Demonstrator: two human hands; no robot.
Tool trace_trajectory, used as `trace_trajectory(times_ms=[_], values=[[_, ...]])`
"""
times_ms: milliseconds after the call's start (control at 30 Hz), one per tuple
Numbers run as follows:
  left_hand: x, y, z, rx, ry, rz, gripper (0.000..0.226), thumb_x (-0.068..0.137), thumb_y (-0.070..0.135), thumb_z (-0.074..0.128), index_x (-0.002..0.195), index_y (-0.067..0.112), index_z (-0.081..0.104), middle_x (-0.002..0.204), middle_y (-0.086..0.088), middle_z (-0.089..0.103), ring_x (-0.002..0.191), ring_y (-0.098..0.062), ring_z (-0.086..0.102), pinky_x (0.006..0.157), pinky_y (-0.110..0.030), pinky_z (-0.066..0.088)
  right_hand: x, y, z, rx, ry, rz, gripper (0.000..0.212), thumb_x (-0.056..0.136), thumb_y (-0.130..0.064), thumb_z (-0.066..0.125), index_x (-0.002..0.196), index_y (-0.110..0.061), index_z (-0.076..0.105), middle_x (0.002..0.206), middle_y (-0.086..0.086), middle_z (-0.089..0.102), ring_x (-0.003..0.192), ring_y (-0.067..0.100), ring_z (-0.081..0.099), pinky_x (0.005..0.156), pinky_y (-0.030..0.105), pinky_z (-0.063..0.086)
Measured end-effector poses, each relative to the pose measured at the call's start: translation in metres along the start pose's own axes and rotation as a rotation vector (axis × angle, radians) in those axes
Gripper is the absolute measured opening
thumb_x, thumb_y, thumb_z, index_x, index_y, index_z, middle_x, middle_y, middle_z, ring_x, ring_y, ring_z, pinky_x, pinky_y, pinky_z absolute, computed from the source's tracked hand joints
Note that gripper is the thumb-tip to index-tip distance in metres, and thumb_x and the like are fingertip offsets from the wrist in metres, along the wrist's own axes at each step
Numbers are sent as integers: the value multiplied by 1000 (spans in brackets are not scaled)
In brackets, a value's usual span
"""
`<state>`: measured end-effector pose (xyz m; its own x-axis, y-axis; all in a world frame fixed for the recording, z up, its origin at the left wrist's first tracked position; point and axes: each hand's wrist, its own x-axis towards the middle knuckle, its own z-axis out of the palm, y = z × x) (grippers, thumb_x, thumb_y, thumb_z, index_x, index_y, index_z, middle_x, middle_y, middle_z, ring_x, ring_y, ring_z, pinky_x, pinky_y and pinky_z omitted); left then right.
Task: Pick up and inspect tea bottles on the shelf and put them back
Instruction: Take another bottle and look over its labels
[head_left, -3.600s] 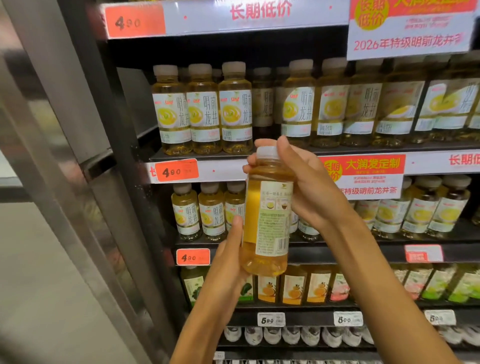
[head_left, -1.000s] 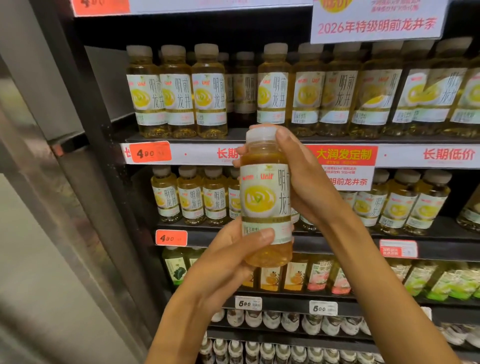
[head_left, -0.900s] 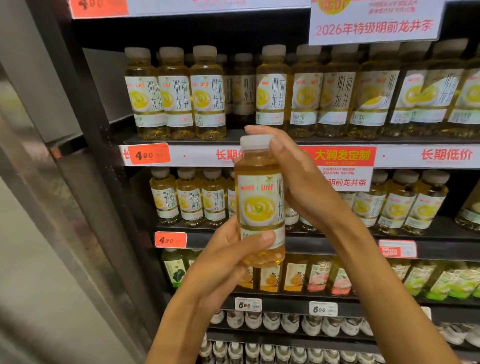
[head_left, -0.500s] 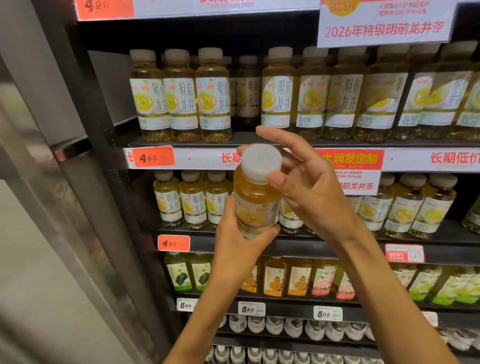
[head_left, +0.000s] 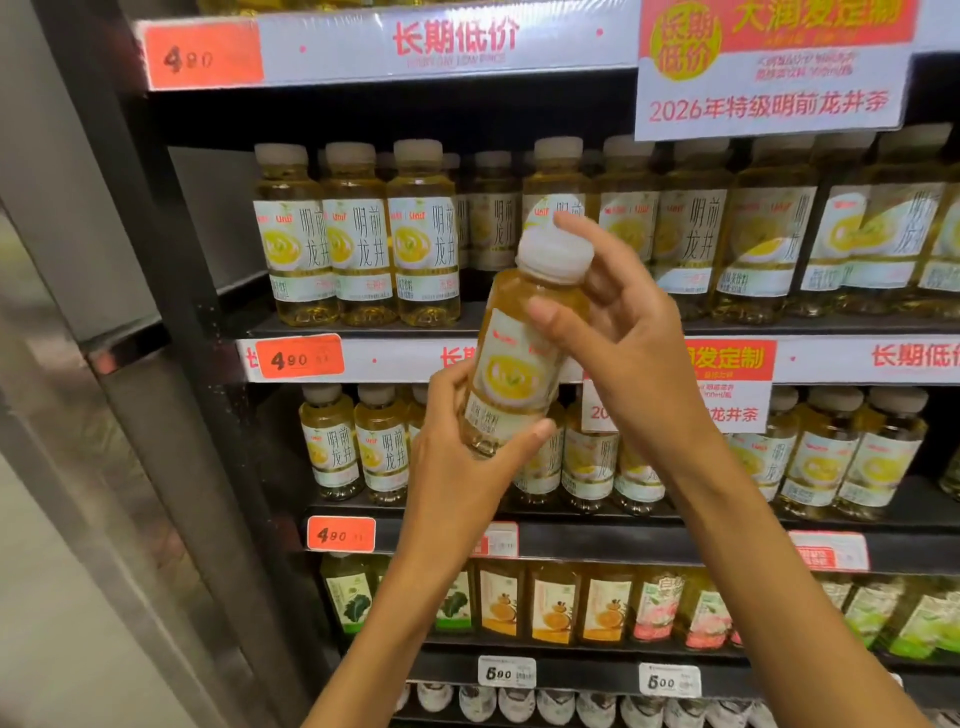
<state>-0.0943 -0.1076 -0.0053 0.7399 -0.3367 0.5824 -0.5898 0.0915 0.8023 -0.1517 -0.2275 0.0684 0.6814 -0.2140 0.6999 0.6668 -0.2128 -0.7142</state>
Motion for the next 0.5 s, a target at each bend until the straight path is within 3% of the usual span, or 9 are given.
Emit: trace_trajectory(times_ms=[67,200,300,400,500], values=[[11,2,1,40,-7,8,58,75,51,72,124,32,48,113,17,60,105,4,58,80,-12,48,17,2,3,-4,44,-20,56,87,-13,63,138,-15,39,126,-5,58,114,2,59,91,21,50],[37,3,4,197,16,88,54,87,39,63,136,25,44,130,8,47,123,-6,44,102,-29,43,51,7,5,-96,44,-73,52,95,-10,56,142,-9,35,139,9,51,127,13,51,101,30,47],[54,5,7,133,101,79,62,87,31,67,141,21,38,132,9,48,123,4,44,102,-17,41,71,11,4,-108,53,-82,53,96,-11,55,144,-8,32,143,13,46,133,22,45,105,40,44],[66,3,9,84,164,70,59,86,24,69,137,23,39,118,27,46,109,26,41,88,3,33,86,15,6,-135,80,-111,55,94,-13,58,143,-10,33,146,14,43,134,24,43,106,43,43],[73,-1,12,121,206,64,53,85,21,70,132,21,45,116,21,51,104,20,47,86,3,34,92,21,9,-165,77,-111,55,91,-10,62,139,-8,36,141,10,45,128,17,48,103,37,45]])
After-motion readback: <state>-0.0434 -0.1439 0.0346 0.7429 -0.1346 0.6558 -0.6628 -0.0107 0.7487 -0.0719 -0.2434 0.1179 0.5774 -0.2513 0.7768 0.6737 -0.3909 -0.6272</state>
